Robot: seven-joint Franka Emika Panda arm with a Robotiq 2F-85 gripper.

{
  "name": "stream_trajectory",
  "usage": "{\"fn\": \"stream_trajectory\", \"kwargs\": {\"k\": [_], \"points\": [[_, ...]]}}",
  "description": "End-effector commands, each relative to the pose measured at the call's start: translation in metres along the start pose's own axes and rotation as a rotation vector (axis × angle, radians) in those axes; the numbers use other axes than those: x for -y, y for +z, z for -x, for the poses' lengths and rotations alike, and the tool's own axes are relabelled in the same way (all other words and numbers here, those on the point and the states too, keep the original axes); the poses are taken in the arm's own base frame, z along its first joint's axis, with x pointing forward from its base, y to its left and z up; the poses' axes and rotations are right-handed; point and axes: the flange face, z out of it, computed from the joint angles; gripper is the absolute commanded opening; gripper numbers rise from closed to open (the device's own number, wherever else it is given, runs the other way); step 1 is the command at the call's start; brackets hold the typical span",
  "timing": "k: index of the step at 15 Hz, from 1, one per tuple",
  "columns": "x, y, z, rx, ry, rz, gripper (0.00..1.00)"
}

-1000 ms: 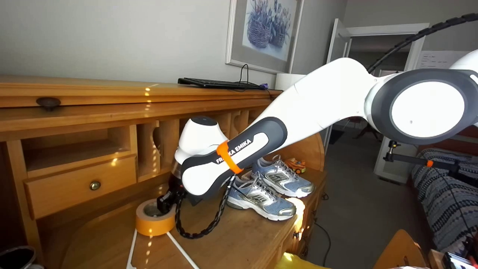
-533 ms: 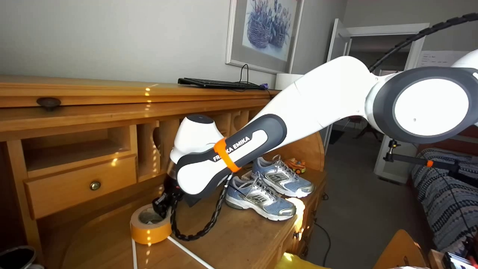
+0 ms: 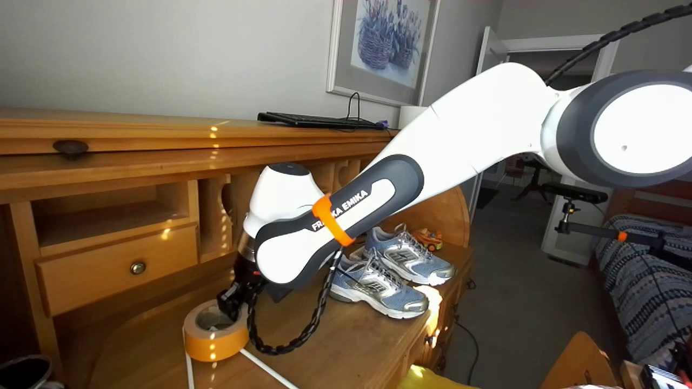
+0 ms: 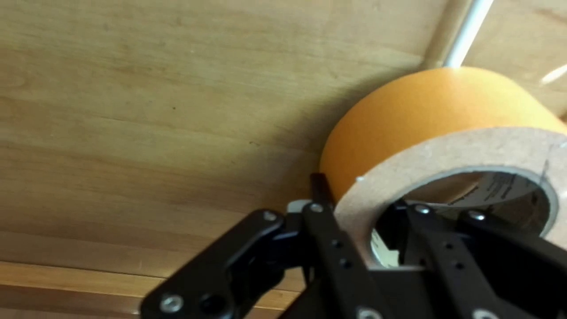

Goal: Hang the coat hanger on the left drawer

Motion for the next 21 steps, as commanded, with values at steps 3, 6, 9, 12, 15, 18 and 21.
{"fn": "stream_trajectory", "kwargs": {"k": [3, 6, 9, 12, 15, 18, 21], "points": [[-0.003, -0.044, 0.019, -0.017, 0.014, 0.031, 0.07], [-0.014, -0.059, 0.032, -0.007, 0.024, 0.044, 0.07], [-0.038, -0.068, 0.055, 0.034, 0.077, 0.081, 0.07], [-0.081, -0.067, 0.085, 0.061, 0.180, 0.130, 0.07], [-0.117, -0.060, 0.106, 0.086, 0.251, 0.183, 0.07], [-0.120, -0.059, 0.115, 0.093, 0.266, 0.180, 0.53], [-0.079, -0.071, 0.111, 0.070, 0.222, 0.151, 0.73]]}}
